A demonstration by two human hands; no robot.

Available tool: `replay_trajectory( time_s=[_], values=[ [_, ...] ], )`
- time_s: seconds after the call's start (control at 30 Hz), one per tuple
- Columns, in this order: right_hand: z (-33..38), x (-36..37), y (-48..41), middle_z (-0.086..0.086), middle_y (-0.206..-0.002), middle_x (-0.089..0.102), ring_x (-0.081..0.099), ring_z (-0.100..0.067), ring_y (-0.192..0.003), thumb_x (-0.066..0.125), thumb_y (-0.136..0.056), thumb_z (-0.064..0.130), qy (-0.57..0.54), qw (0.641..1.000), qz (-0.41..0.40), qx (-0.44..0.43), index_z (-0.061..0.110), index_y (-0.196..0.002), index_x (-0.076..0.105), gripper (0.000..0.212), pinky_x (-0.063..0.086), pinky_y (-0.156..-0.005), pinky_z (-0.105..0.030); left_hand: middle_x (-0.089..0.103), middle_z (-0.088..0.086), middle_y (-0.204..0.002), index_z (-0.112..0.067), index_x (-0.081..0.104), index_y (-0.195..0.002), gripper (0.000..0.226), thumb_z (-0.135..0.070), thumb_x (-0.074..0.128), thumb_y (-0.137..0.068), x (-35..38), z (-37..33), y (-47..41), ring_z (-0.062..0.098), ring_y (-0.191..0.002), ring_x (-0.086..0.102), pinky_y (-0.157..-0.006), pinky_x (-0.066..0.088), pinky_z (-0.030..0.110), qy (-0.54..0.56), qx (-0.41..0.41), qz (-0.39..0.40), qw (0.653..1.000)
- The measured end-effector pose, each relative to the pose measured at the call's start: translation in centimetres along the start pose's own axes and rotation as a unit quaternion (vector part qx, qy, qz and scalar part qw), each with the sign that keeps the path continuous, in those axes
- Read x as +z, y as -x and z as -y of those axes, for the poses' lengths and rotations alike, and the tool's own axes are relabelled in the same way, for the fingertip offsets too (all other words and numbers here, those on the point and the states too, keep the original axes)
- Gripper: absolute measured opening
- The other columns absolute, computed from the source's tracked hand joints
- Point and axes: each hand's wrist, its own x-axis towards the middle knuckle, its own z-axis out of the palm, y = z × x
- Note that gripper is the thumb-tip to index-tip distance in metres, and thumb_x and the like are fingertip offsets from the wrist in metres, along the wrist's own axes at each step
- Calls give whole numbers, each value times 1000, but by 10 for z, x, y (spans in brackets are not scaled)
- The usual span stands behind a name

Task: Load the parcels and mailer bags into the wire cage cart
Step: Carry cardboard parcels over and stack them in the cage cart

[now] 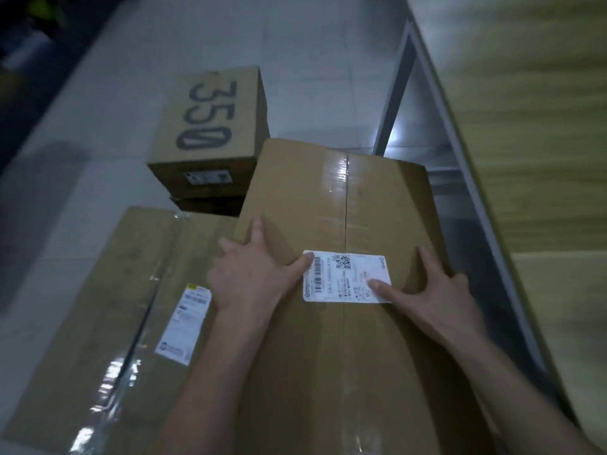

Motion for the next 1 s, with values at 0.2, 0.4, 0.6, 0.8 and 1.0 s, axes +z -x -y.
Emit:
replay_trajectory(
  time_s=[0.2,0.4,0.6,0.8,1.0],
  values=[
    [38,-114,84,-12,-143,37,47,-31,-130,44,-37,108,34,998,-41,-31,52,-152,17,131,48,-96,-45,41,21,-140,-41,6,-155,116,-100,36,-61,-122,2,69,37,-113,59,-78,48,40,23,-36,9,999],
    [70,-249,176,-14,-134,42,52,-34,-122,43,-38,108,41,992,-93,-77,50,-152,20,130,50,-93,-45,39,22,-139,-38,5,-157,118,-100,35,-61,-254,-18,156,36,-110,57,-73,43,37,70,-29,-21,997],
    [74,-353,246,-19,-135,41,50,-37,-124,44,-40,108,33,975,-183,-124,49,-153,18,130,49,-97,-47,40,22,-139,-37,2,-158,116,-98,36,-65,-350,-44,229,38,-114,57,-75,39,38,101,-12,-94,990],
    [53,-410,291,-21,-146,34,48,-39,-128,45,-41,107,3,962,-243,-122,48,-154,15,130,48,-98,-49,43,21,-137,-36,3,-158,119,-100,33,-63,-397,-77,274,35,-109,58,-70,38,36,107,33,-143,983],
    [9,-433,340,-19,-143,33,48,-38,-124,44,-47,104,7,949,-311,-49,48,-155,12,125,48,-96,-47,44,20,-134,-36,2,-157,123,-102,34,-58,-408,-107,307,35,-109,58,-72,46,36,108,124,-159,973]
  ],
)
